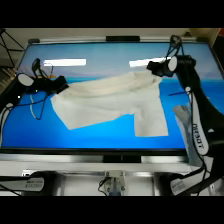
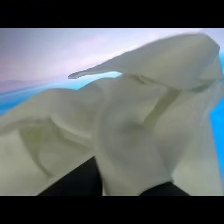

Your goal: Fold the shirts.

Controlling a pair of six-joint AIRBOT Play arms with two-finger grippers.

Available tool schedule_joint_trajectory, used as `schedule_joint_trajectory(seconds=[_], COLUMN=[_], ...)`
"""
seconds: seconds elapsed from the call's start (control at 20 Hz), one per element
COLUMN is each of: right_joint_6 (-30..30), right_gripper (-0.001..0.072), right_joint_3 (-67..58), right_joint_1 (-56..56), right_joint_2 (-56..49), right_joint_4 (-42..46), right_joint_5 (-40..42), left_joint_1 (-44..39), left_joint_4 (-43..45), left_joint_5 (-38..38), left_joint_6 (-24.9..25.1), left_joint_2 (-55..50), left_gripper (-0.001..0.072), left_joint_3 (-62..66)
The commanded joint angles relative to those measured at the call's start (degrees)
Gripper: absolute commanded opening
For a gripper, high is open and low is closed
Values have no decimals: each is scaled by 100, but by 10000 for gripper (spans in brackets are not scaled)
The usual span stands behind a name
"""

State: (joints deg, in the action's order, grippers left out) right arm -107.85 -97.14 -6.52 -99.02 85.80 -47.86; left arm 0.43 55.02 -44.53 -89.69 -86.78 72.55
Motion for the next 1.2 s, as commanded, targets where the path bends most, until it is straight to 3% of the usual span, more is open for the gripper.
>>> schedule_joint_trajectory(seconds=[0.0,0.05,0.1,0.15,0.2,0.25,0.45,0.55,0.8,0.9,0.95,1.15], right_joint_6=[149,487,835,1029,1132,1200,1729,1875,1958,1965,1985,2070], right_gripper=[542,542,542,542,541,541,539,539,539,539,539,539], right_joint_3=[-7,-7,-7,-7,-7,-4,-4,9,13,13,13,13], right_joint_1=[-7,33,94,179,315,472,1377,1722,1801,1663,1606,1412], right_joint_2=[-315,-197,-9,205,450,667,1115,1060,916,907,907,872], right_joint_4=[-619,-555,-415,-205,55,273,293,92,-232,-354,-341,-284], right_joint_5=[66,-17,-184,-422,-739,-1060,-2476,-3095,-3357,-3268,-3213,-3147], left_joint_1=[107,254,483,739,1021,1266,1781,1740,1598,1576,1532,1014], left_joint_4=[-402,-389,-358,-313,-229,-94,868,837,-463,-901,-942,-968], left_joint_5=[-310,-673,-1233,-1801,-2378,-2800,-3703,-3598,-1906,-1445,-1281,-723], left_joint_6=[4,42,68,66,66,63,94,264,673,778,826,645], left_joint_2=[-334,-302,-280,-258,-210,-114,728,1338,2291,2236,2212,2149], left_gripper=[481,568,571,561,449,409,418,419,417,413,386,388], left_joint_3=[42,162,367,584,789,894,306,-855,-3764,-4166,-4234,-4247])
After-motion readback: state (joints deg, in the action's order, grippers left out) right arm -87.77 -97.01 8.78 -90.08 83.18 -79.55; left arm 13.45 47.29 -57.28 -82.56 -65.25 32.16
